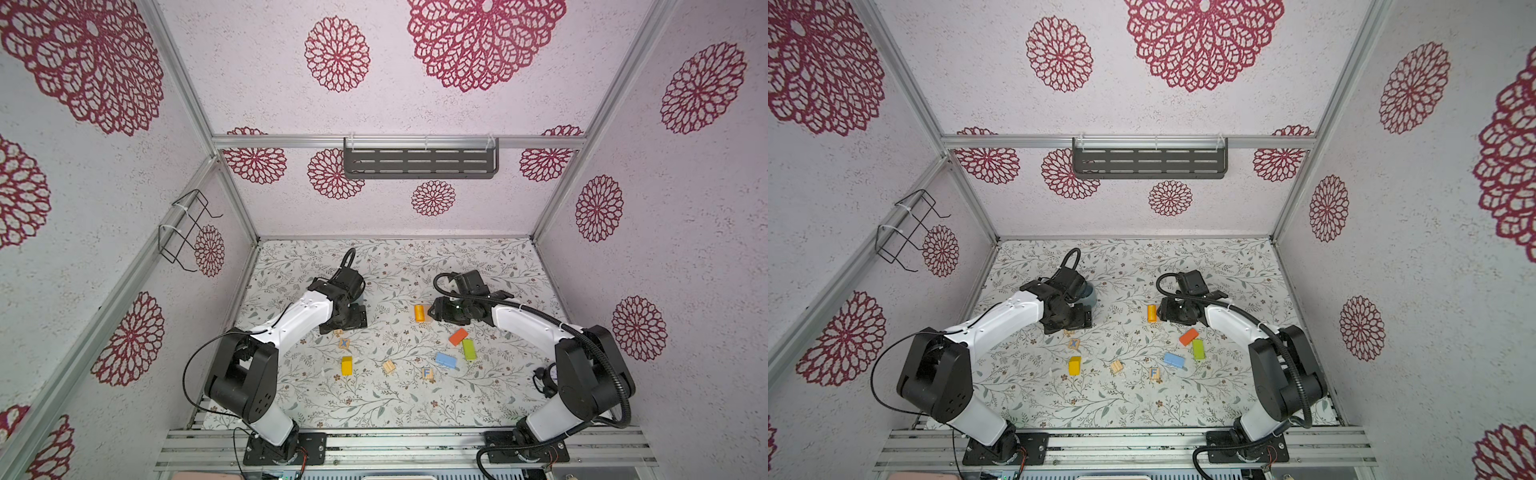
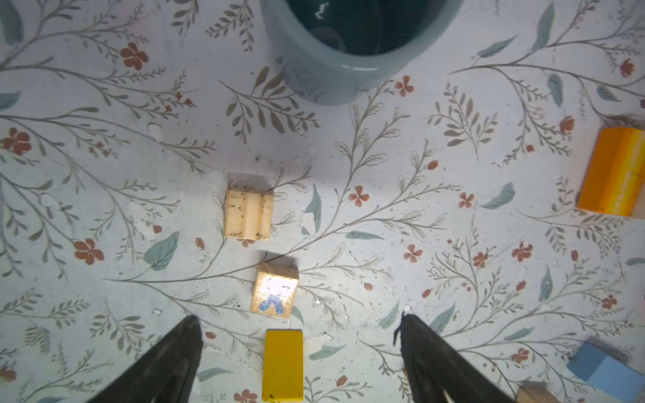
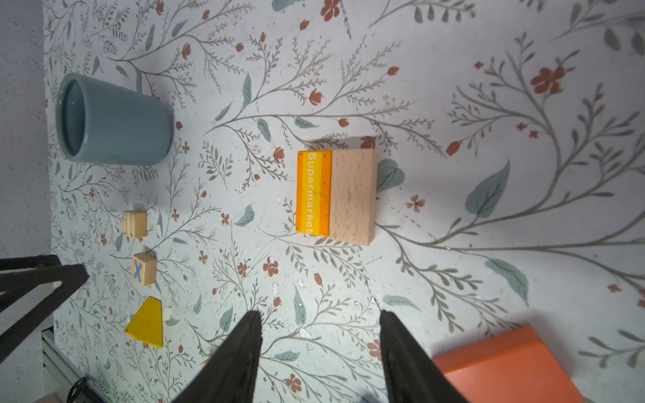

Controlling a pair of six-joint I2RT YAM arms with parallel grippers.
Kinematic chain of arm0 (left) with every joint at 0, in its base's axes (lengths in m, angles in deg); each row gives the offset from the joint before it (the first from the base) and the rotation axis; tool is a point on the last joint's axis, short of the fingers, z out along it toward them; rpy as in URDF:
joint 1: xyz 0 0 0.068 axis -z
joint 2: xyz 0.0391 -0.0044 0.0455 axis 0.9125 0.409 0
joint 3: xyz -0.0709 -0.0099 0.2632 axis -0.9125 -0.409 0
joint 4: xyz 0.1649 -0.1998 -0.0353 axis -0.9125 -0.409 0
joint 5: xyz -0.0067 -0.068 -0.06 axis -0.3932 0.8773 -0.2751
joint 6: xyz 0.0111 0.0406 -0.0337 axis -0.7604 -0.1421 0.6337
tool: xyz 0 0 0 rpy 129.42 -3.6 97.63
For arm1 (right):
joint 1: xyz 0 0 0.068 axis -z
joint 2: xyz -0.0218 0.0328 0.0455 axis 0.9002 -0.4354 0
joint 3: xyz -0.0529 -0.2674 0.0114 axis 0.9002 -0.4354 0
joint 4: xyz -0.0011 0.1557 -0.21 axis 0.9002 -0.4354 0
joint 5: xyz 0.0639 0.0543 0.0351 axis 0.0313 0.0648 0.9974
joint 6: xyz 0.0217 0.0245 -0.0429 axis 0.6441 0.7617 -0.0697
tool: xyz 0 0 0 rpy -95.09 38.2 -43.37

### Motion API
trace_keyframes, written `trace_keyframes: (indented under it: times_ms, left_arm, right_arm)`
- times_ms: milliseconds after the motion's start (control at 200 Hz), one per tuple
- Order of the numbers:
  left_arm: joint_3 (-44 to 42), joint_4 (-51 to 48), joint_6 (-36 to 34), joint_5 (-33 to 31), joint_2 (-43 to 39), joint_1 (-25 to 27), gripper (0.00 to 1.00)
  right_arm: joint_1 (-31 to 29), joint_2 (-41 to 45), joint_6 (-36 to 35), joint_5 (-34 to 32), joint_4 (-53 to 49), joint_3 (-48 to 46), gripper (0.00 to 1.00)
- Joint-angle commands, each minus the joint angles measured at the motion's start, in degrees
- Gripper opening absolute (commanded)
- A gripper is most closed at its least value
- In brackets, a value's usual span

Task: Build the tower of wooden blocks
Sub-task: 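Lower the left gripper over a small plain wooden cube near the teal cup, then close the left gripper on the small plain wooden cube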

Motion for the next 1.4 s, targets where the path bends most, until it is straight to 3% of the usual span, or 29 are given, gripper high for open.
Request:
trace_keyframes:
  times_ms: [0,225,645,1196,1396]
  left_arm:
    - [-0.8,1.7,-0.3,-1.4,-0.9,-1.3,0.86]
    - [-0.4,4.0,-1.9,-1.1,2.2,-2.4,0.68]
    - [1.5,5.1,-3.0,-1.5,9.0,-3.7,0.62]
    - [1.8,7.0,-3.3,-0.2,12.2,-5.7,0.55]
    - [1.9,7.8,-3.4,1.1,13.1,-6.3,0.49]
  right_arm:
    - [-0.3,1.9,-1.7,0.0,-1.6,2.4,0.57]
    - [-0.2,1.1,-2.5,0.6,-1.8,3.1,0.52]
    - [-0.1,0.7,-4.2,0.3,-2.6,3.8,0.53]
    - [0.2,-1.1,-5.1,0.5,-3.0,5.0,0.53]
    - [0.2,-1.4,-5.1,1.0,-2.9,5.3,0.45]
